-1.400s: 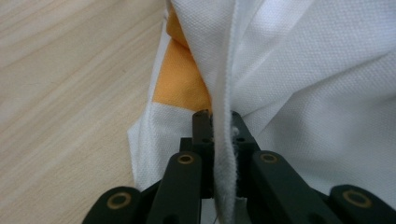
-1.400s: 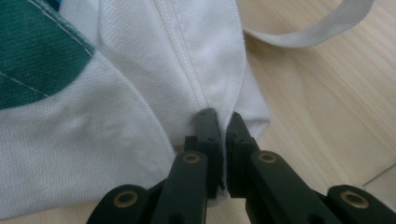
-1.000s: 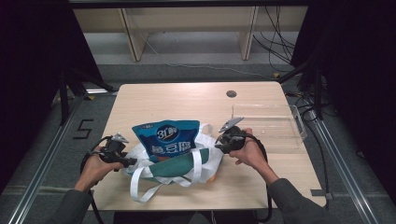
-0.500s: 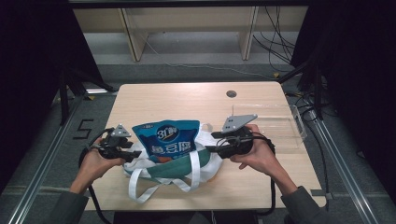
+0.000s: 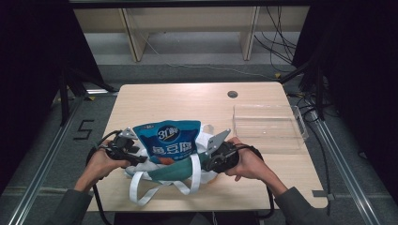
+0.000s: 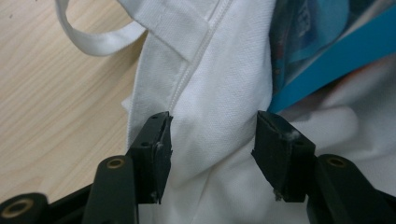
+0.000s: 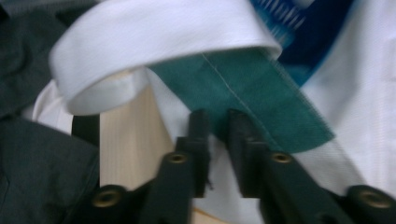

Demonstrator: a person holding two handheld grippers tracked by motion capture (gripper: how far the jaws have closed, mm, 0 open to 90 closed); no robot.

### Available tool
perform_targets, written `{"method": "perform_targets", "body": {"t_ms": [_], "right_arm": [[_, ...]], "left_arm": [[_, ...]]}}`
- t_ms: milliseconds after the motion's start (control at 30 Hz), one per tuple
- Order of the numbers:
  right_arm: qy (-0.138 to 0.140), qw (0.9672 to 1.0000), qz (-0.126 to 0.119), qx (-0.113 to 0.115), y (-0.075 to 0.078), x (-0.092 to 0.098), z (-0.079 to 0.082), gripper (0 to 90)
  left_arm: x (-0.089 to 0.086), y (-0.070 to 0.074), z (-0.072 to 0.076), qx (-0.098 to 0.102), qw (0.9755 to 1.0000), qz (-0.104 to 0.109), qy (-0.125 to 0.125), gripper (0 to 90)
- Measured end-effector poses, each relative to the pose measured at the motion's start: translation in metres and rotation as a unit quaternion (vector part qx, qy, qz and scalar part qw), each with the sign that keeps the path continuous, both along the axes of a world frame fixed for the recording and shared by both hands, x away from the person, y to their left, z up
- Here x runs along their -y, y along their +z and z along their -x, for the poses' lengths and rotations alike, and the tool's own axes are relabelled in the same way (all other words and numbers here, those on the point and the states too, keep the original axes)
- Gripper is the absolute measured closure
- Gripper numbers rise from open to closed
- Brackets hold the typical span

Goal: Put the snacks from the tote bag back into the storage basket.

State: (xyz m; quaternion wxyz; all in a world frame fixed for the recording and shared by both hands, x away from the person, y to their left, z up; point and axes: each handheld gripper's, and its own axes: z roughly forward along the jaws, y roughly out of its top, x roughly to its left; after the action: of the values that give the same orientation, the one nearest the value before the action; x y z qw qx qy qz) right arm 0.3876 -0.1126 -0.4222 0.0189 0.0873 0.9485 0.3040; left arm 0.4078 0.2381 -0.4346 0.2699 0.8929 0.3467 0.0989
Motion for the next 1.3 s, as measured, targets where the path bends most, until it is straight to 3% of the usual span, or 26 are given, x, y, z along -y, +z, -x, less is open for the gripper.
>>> {"method": "perform_targets", "body": {"t_ms": [33, 67, 100, 233, 267, 300, 333, 367, 400, 433, 500, 533, 567, 600, 700, 733, 767, 867, 933, 967, 1033, 1200, 1233, 1267, 1300], "right_arm": [[0.009, 0.9999, 0.007, 0.001, -0.004, -0.002, 0.0, 86.5], [0.007, 0.9999, 0.013, -0.005, -0.008, -0.003, 0.0, 86.6], [0.004, 0.9999, 0.015, -0.004, -0.009, -0.004, 0.0, 86.5], [-0.001, 1.0, 0.0, 0.004, 0.0, 0.0, 0.0, 81.3], [-0.003, 1.0, -0.004, 0.008, 0.004, 0.002, 0.001, 79.2], [-0.025, 0.9996, -0.01, 0.007, 0.011, 0.005, 0.005, 69.5], [-0.027, 0.9994, -0.013, 0.015, 0.014, 0.006, 0.006, 64.5], [-0.027, 0.9994, -0.013, 0.015, 0.014, 0.006, 0.006, 64.5], [-0.039, 0.9987, -0.02, 0.028, 0.02, 0.008, 0.007, 58.7], [-0.042, 0.9973, -0.039, 0.046, 0.028, 0.009, 0.007, 54.9], [-0.042, 0.9957, -0.055, 0.061, 0.039, 0.011, 0.005, 49.0], [-0.047, 0.9953, -0.059, 0.06, 0.042, 0.011, 0.002, 46.6], [-0.034, 0.9959, -0.061, 0.057, 0.042, 0.009, -0.005, 45.9], [-0.024, 0.9967, -0.061, 0.049, 0.039, 0.006, -0.01, 45.6], [-0.005, 0.9988, -0.039, 0.03, 0.025, -0.003, -0.023, 44.8], [0.007, 0.9994, -0.023, 0.027, 0.012, -0.007, -0.031, 59.5], [0.007, 0.9994, -0.023, 0.027, 0.012, -0.007, -0.031, 59.5], [0.019, 0.9997, 0.003, 0.013, 0.01, -0.005, -0.027, 86.1], [0.037, 0.9991, 0.01, 0.019, 0.012, -0.002, -0.017, 88.9], [0.058, 0.998, 0.011, 0.022, 0.011, -0.001, -0.012, 88.9], [0.053, 0.9983, 0.023, -0.005, 0.006, 0.002, -0.001, 88.9], [0.059, 0.9962, 0.057, -0.032, -0.032, -0.001, 0.01, 88.9], [0.053, 0.9953, 0.075, -0.028, -0.043, -0.007, 0.007, 88.9], [0.053, 0.9953, 0.075, -0.028, -0.043, -0.007, 0.007, 88.9], [0.056, 0.9947, 0.083, -0.023, -0.047, -0.009, 0.005, 88.9]], "left_arm": [[0.002, -0.001, 0.001, -0.002, 0.9999, 0.012, 0.011, 47.0], [0.001, 0.0, 0.001, -0.009, 1.0, 0.0, -0.004, 47.8], [0.001, -0.001, 0.0, -0.004, 1.0, 0.001, -0.006, 48.1], [0.002, -0.007, -0.005, -0.024, 0.9995, 0.006, -0.021, 51.6], [0.004, -0.01, -0.004, -0.036, 0.9992, 0.014, -0.01, 52.8], [0.001, -0.01, -0.012, -0.035, 0.997, -0.025, -0.065, 57.3], [0.007, -0.015, -0.009, -0.031, 0.9988, 0.008, -0.036, 59.6], [0.014, -0.022, -0.005, -0.025, 0.9977, 0.062, 0.011, 59.6], [0.006, -0.016, -0.011, -0.032, 0.9984, 0.004, -0.047, 62.1], [0.005, -0.017, -0.012, -0.033, 0.9983, 0.008, -0.047, 67.3], [0.005, -0.018, -0.013, -0.033, 0.9983, 0.013, -0.045, 74.5], [0.005, -0.019, -0.014, -0.037, 0.998, 0.013, -0.05, 76.7], [0.004, -0.018, -0.015, -0.038, 0.9979, 0.005, -0.053, 78.3], [0.004, -0.019, -0.015, -0.037, 0.9981, 0.011, -0.048, 79.7], [0.001, -0.019, -0.016, -0.039, 0.9979, 0.019, -0.048, 81.0], [0.001, -0.019, -0.016, -0.04, 0.998, 0.022, -0.045, 82.0], [0.0, -0.02, -0.016, -0.038, 0.9981, 0.023, -0.043, 82.0], [-0.002, -0.021, -0.016, -0.036, 0.9982, 0.031, -0.036, 83.4], [-0.002, -0.022, -0.017, -0.042, 0.998, 0.033, -0.033, 83.6], [-0.002, -0.022, -0.017, -0.043, 0.9981, 0.033, -0.029, 83.7], [-0.002, -0.022, -0.017, -0.042, 0.9983, 0.034, -0.024, 83.7], [-0.001, -0.024, -0.017, -0.043, 0.9984, 0.037, -0.002, 83.9], [-0.001, -0.024, -0.019, -0.041, 0.9985, 0.036, -0.004, 83.9], [-0.001, -0.024, -0.02, -0.037, 0.9989, 0.028, -0.005, 83.9], [0.0, -0.026, -0.02, -0.038, 0.9987, 0.033, -0.003, 84.0]]}}
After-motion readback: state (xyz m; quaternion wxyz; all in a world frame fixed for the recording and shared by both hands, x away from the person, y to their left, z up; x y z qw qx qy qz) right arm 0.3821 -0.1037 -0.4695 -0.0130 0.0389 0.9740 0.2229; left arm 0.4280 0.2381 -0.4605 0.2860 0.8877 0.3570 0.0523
